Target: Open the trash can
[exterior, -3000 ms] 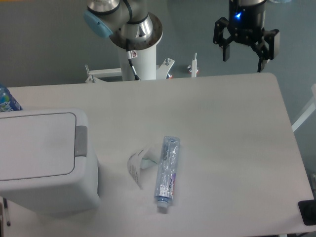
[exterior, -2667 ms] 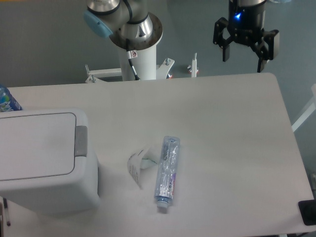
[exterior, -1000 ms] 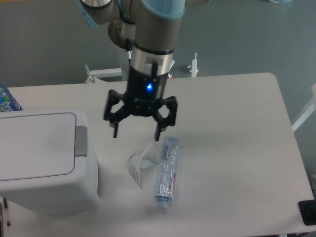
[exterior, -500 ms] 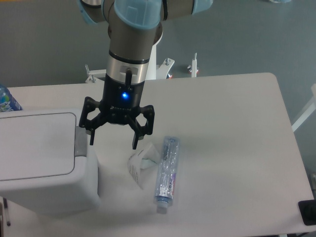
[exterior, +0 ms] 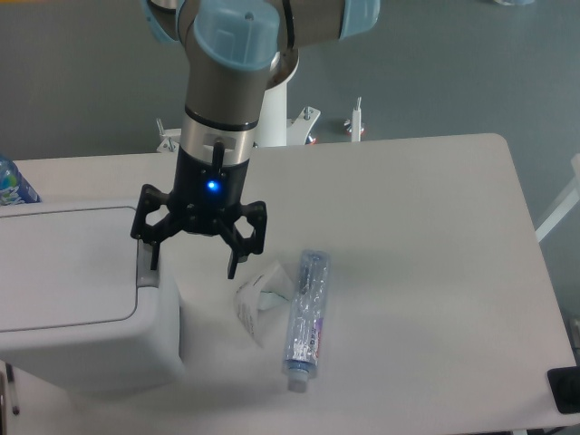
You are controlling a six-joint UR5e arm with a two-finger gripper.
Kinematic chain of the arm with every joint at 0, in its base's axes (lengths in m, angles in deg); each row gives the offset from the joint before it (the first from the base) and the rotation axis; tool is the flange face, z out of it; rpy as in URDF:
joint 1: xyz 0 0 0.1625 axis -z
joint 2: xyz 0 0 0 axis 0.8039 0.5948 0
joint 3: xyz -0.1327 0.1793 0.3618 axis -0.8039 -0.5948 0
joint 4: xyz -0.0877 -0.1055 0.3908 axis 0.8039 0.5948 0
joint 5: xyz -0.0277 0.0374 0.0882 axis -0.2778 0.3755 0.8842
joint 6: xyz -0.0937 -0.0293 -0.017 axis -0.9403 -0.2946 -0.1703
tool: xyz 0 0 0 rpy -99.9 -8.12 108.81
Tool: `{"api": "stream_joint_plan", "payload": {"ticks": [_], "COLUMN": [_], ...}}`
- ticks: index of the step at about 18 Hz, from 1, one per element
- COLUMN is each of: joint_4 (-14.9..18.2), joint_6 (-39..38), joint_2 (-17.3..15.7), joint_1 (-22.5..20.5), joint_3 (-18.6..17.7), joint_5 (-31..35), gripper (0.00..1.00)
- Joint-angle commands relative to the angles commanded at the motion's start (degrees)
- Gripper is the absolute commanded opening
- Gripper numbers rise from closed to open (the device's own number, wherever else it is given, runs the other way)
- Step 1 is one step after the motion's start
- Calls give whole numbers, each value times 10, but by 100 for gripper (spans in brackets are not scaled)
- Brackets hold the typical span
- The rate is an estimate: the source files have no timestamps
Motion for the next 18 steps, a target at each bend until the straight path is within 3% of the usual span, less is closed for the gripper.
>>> {"api": "stream_joint_plan", "payload": {"ticks": [18], "joint_4": [-4], "joint_6": [9], "joint_2": [3], "joint_1": [1], "joint_3": [-2], "joint_5": [1], "gripper": [100]}}
